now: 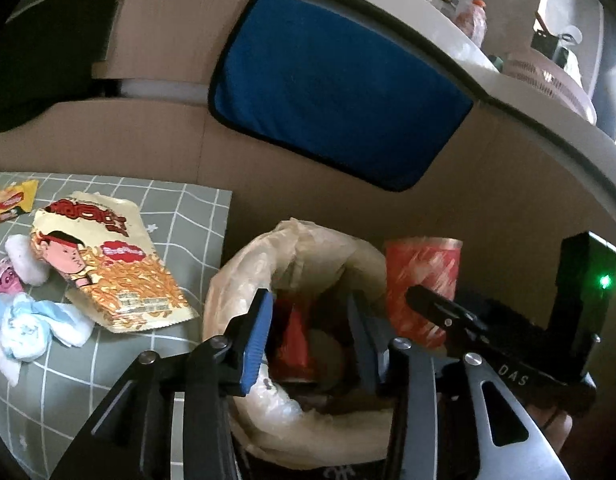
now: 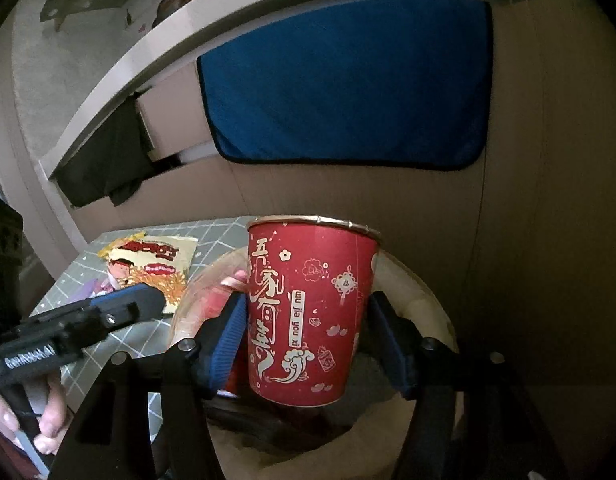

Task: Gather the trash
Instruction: 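Open both grippers to drop the can and cup into the bin, then move both grippers back over the table toward the snack bags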

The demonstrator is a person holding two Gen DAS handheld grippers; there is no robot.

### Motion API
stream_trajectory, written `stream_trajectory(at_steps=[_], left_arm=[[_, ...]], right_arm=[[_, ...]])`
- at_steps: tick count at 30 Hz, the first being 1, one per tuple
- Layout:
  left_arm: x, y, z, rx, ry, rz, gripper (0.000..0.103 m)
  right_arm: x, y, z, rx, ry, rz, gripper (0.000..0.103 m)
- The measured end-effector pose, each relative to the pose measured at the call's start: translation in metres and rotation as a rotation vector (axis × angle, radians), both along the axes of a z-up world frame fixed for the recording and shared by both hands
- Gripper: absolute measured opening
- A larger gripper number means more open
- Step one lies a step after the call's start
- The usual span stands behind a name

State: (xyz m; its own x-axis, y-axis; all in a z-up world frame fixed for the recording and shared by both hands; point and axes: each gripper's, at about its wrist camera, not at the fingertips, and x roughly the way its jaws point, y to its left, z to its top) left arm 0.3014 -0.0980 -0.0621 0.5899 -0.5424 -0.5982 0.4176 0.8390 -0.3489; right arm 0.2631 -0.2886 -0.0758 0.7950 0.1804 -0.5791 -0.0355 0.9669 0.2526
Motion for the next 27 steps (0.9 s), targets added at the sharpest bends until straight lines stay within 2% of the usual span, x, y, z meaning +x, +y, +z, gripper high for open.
stream_trajectory(at_steps=[7,10,14,20,22,27], left_arm=[[-0.006,0.016,0.006,0.049,-0.031,0.074,0.044],[-0.014,0.029,0.013,0.063,-0.06,0.118,0.044],[-0.023,0.05,0.022,0.071,-0.091,0.172,0.044],[-0.031,0.108,0.038,0.075,-0.112,0.308,0.044],[-0.027,0.14,0.043,0.06,-0.109,0.37,0.044],[0.0,0.216,0.044,0.01,-0.092,0.509,0.044]], right_arm=[[-0.002,0.001,0.002,0.023,-0.005,0.003,0.073],[-0.005,0.002,0.008,0.028,-0.015,0.012,0.073],[-0.01,0.017,0.02,0.023,-0.035,0.082,0.073],[-0.013,0.06,0.042,-0.087,-0.105,0.114,0.073],[-0.012,0.078,0.05,-0.12,-0.135,0.134,0.073],[0.008,0.116,0.063,-0.101,-0.148,0.225,0.073]])
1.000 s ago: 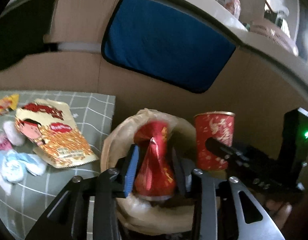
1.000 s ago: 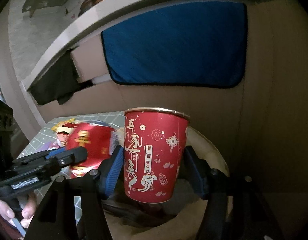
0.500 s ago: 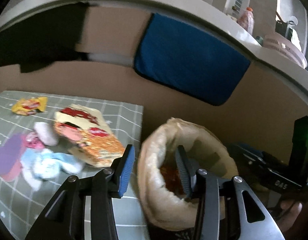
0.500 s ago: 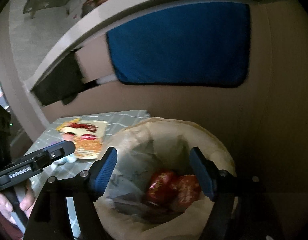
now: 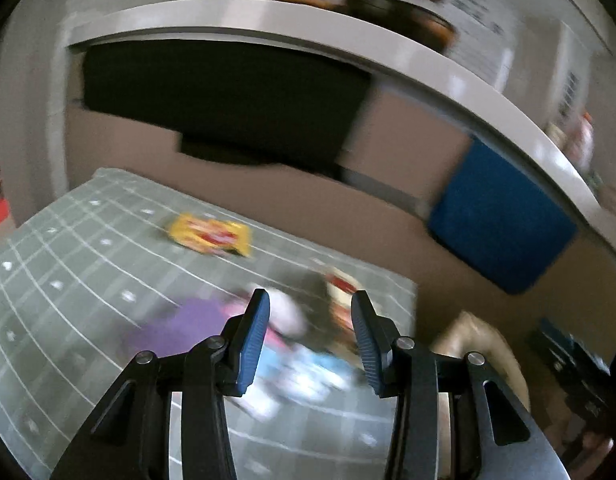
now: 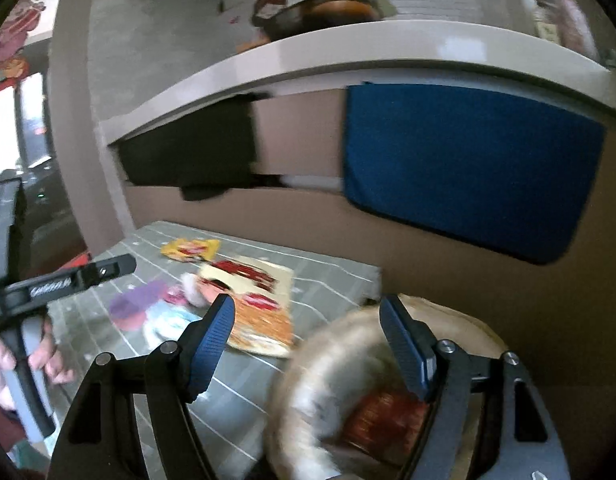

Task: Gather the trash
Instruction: 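Move both grippers back over the table toward the snack bags, then grasp the small yellow snack packet with the left gripper while the right gripper grasps the noodle snack bag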

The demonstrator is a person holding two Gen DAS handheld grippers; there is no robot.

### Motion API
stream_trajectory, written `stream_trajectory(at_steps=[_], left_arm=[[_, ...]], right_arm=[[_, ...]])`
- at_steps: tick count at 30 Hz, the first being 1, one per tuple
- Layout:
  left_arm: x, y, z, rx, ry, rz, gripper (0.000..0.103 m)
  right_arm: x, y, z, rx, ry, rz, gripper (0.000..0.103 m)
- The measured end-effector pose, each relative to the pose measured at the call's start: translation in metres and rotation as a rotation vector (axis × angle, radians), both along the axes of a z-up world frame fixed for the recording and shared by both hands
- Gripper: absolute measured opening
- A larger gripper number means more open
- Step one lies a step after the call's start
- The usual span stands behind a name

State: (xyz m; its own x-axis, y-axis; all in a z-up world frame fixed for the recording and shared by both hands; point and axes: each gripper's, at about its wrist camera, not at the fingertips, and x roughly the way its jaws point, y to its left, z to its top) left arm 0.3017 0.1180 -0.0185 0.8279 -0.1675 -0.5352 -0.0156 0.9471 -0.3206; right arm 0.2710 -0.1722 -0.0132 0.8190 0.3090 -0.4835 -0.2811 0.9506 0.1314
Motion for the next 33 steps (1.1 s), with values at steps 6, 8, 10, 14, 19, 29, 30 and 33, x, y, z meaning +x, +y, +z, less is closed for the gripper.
stream_trajectory(at_steps=[6,8,10,14,19,29,30,33], left_arm=[[0.069,0.075,-0.023,-0.082,0.106,0.069,0.044],[0.096,0.092,-0.034,-0.109,0.159,0.077,0.044],[0.128,0.109,-0.05,-0.131,0.223,0.089,0.044],[0.171,0.118,-0.075,-0.137,0.29,0.098,0.043],[0.208,0.133,-0.104,-0.19,0.361,0.151,0.043],[0.19,0.111,-0.106,-0.088,0.391,0.06,0.009],[0.181,0.106,-0.105,-0.054,0.396,0.035,0.009],[0.16,0.098,-0.104,-0.009,0.409,-0.009,0.007]], right_arm=[[0.04,0.035,-0.005,0.068,0.037,0.071,0.073],[0.056,0.045,-0.011,0.08,0.065,0.08,0.073],[0.067,0.053,-0.016,0.082,0.086,0.085,0.072],[0.087,0.063,-0.026,0.079,0.11,0.082,0.072],[0.106,0.064,-0.04,0.061,0.144,0.062,0.072],[0.143,0.061,-0.063,0.093,0.271,0.075,0.072],[0.147,0.064,-0.066,0.11,0.295,0.088,0.072],[0.157,0.073,-0.077,0.129,0.362,0.111,0.072]])
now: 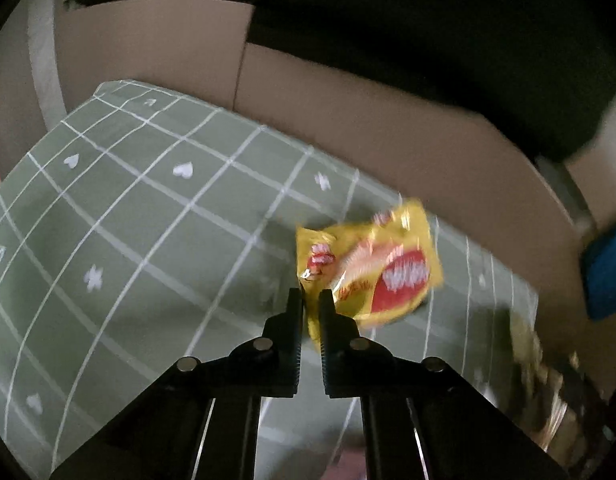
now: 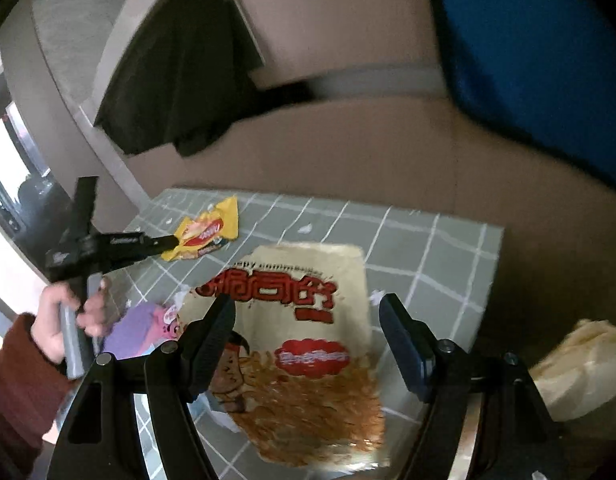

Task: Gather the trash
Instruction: 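Grasp the small yellow snack packet with the left gripper while the right gripper grasps the noodle snack bag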

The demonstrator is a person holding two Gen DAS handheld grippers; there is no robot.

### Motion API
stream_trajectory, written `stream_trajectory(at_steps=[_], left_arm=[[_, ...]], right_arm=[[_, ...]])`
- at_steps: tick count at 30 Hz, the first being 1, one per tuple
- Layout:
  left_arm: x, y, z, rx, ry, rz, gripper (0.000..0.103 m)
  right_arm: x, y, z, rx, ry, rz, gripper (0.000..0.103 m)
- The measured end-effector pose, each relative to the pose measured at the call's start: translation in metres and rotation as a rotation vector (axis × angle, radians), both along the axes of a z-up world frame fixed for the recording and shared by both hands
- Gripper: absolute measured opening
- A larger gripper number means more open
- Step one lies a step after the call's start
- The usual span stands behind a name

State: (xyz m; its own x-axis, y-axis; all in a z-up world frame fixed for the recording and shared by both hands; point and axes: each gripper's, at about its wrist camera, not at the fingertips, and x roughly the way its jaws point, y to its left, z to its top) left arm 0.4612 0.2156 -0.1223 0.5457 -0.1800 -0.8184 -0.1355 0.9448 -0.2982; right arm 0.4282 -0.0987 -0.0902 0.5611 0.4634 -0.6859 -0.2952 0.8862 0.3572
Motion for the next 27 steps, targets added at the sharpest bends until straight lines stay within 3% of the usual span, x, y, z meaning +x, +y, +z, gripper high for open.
stream_trajectory(at_steps=[4,8,12,18,23,27], left_arm=[[-0.029,0.006,-0.001,-0.041,0.032,-0.016,0.006],[-0.064,0.012,0.005,-0.068,0.01,-0.034,0.006],[-0.099,0.02,0.02,-0.105,-0.044,-0.033,0.006],[-0.134,0.024,0.051,-0.081,-0.156,-0.021,0.006],[-0.164,0.02,0.069,-0.035,-0.214,-0.021,0.006],[-0.153,0.019,0.07,-0.028,-0.212,-0.016,0.008]], right_arm=[[0.002,0.013,-0.012,-0.006,0.052,0.024,0.072],[-0.005,0.024,-0.025,-0.005,0.097,0.06,0.072],[-0.017,0.043,-0.035,-0.005,0.13,0.127,0.072],[-0.038,0.06,-0.034,-0.022,0.116,0.192,0.072],[-0.057,0.063,-0.022,-0.079,0.022,0.195,0.072],[-0.072,0.068,-0.002,-0.144,-0.1,0.202,0.072]])
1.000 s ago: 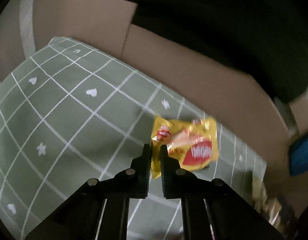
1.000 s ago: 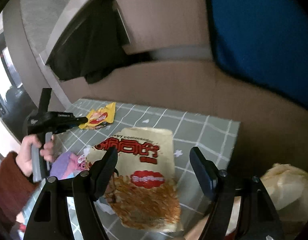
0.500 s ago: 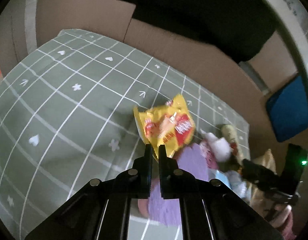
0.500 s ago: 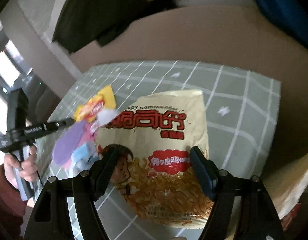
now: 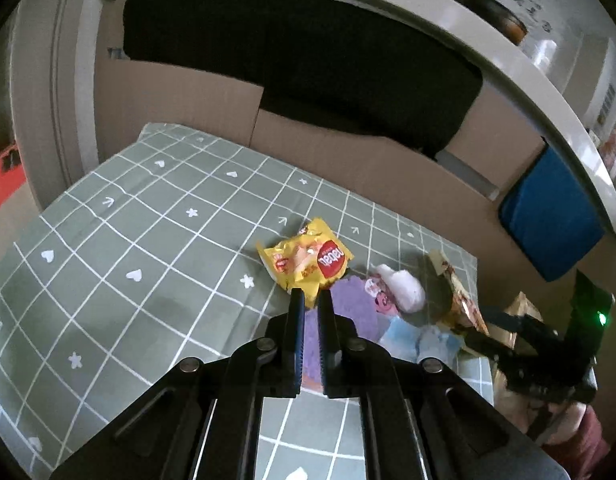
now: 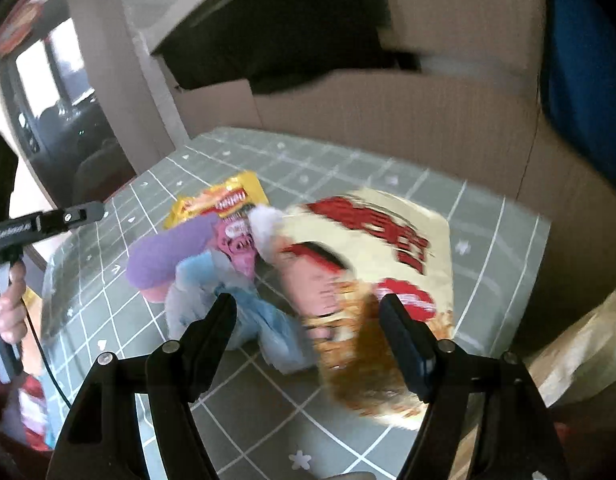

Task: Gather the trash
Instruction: 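Grasp the small yellow snack packet with the left gripper while the right gripper grasps the noodle snack bag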

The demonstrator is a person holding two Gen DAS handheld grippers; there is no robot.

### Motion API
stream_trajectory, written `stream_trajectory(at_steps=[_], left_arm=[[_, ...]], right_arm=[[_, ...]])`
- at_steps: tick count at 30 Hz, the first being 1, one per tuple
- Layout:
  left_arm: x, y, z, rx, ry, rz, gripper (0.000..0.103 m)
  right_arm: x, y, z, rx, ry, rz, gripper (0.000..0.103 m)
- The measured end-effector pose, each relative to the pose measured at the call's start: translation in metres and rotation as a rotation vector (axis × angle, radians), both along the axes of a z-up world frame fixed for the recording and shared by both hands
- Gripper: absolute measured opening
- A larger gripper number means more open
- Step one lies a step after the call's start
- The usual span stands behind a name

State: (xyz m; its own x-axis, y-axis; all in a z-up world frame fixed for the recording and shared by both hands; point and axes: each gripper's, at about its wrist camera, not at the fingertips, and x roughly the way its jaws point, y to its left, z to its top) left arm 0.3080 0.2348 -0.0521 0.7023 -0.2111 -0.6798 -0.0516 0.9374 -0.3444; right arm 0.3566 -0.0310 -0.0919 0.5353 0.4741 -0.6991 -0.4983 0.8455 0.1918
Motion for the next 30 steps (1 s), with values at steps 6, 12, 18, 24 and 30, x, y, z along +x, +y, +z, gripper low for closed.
stream_trajectory(at_steps=[6,12,18,24,30], left_arm=[[0.059,0.013,-0.025,-0.06,0.071,-0.023,0.02],[0.096,0.033,-0.063,-0.203,0.192,0.104,0.042],[0.112,0.01,-0.075,-0.158,0.243,0.138,0.04],[0.11,-0.007,-0.072,-0.083,0.205,0.114,0.024],[0.065,-0.007,-0.022,-0.058,0.04,0.117,0.02]], right_arm=[[-0.006,-0.001,0.012,0.017,-0.047,-0.02,0.072],[-0.01,-0.025,0.017,0.012,-0.095,-0.077,0.072],[0.002,-0.051,0.016,0.062,-0.087,-0.165,0.072],[-0.003,-0.047,0.014,0.015,-0.125,-0.155,0.072],[-0.01,-0.018,0.008,-0.091,-0.16,-0.097,0.072]])
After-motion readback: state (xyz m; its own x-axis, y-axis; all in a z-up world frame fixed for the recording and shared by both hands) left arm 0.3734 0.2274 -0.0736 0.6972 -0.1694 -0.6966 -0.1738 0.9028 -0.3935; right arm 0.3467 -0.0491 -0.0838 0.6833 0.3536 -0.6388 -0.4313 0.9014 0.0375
